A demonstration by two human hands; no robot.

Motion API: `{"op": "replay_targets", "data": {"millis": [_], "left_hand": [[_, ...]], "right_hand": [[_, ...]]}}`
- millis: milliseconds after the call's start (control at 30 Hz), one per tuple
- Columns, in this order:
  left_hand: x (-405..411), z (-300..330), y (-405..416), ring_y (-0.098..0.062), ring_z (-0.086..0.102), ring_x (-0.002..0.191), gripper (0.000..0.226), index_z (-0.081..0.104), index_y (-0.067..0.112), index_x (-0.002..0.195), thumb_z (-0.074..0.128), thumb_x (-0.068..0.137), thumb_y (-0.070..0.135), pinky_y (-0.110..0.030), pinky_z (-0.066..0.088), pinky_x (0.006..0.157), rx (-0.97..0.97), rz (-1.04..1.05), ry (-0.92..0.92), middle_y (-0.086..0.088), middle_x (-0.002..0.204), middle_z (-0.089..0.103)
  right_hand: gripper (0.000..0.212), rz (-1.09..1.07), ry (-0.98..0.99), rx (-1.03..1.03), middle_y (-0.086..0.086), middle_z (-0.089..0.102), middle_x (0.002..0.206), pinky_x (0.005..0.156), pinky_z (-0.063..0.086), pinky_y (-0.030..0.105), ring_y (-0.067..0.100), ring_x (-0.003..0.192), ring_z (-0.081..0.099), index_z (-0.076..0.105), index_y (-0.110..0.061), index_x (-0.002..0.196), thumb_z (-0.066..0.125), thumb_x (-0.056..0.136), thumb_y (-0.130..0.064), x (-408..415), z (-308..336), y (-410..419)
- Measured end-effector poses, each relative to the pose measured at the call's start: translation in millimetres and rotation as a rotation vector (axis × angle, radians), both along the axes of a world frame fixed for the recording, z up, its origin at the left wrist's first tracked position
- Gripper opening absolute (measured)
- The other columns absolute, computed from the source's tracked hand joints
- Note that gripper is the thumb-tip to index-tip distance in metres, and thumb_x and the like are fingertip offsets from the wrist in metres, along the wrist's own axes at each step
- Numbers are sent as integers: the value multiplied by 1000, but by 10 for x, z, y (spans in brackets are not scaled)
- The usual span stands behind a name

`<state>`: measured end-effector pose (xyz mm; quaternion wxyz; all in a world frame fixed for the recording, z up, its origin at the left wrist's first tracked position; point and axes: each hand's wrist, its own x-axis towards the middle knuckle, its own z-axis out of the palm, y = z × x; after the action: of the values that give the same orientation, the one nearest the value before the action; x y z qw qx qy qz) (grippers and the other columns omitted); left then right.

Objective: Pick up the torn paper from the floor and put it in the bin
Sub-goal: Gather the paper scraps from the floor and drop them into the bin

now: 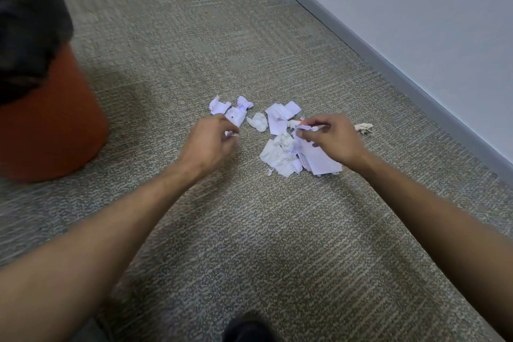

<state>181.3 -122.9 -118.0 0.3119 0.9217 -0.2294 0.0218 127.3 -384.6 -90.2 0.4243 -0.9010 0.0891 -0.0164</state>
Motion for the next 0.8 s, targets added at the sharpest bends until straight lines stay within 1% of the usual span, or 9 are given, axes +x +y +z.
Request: {"op": "replay_targets", "data": {"millis": [67,133,167,267,400,533,667,733,800], "left_hand": [[62,197,126,-19,62,79,18,75,9,103,70,87,16,-27,41,72,-56,1,-60,-6,100,68],[106,429,283,-21,63,80,16,76,8,100,70,87,15,-27,42,71,-107,26,-115,-6,96,69],[114,553,369,-20,63,80,16,76,8,99,70,87,15,-27,43,70,-121,39,-141,-6,96,69],[105,941,653,-19,64,84,15,77,8,99,71,86,15,-31,49,73,-138,59,-227,-5,99,70],[106,1449,1097,-17,65,80,16,78,11,97,74,84,19,-30,50,73,-175,118,-355,-3,95,71],[115,1909,1605,-14,63,81,18,78,12,99,74,83,19,-27,50,75,-131,209,-444,-4,97,71],[143,2171,2107,-10,61,79,19,77,16,101,72,83,22,-21,46,75,-68,333,-441,-3,98,72],[155,2209,2303,-17,65,76,20,76,15,104,71,86,22,-27,52,75,-65,402,-409,-6,92,72],[169,2198,2452,-20,68,78,29,72,15,115,69,89,28,-29,54,79,-42,455,-350,-5,87,72]], "right_hand": [[20,34,-12,120,4,75,90,67,58,28,12,75,71,74,-9,99,77,84,-21,77,202,238],[23,71,-36,180,4,74,89,60,55,18,7,72,70,74,-8,102,78,83,-21,155,407,492],[26,91,-53,198,4,75,91,61,55,16,5,72,70,73,-8,104,78,83,-21,200,510,626],[26,154,-114,249,7,76,94,67,55,20,6,74,70,74,-8,104,78,82,-21,376,820,1046],[18,269,-211,273,3,75,87,66,53,23,7,74,67,75,-13,99,78,83,-21,611,1260,1648],[23,400,-283,233,4,75,86,59,49,16,5,72,66,75,-11,101,78,82,-24,778,1655,2251],[16,511,-363,175,11,75,84,55,44,12,5,65,62,77,-8,92,79,80,-18,965,1898,2865],[11,569,-381,88,7,75,79,58,46,15,3,63,60,79,-11,86,79,78,-20,1098,1949,3126],[14,629,-354,-11,2,75,76,67,50,27,3,64,61,79,-15,87,77,79,-26,1233,1958,3317]]}}
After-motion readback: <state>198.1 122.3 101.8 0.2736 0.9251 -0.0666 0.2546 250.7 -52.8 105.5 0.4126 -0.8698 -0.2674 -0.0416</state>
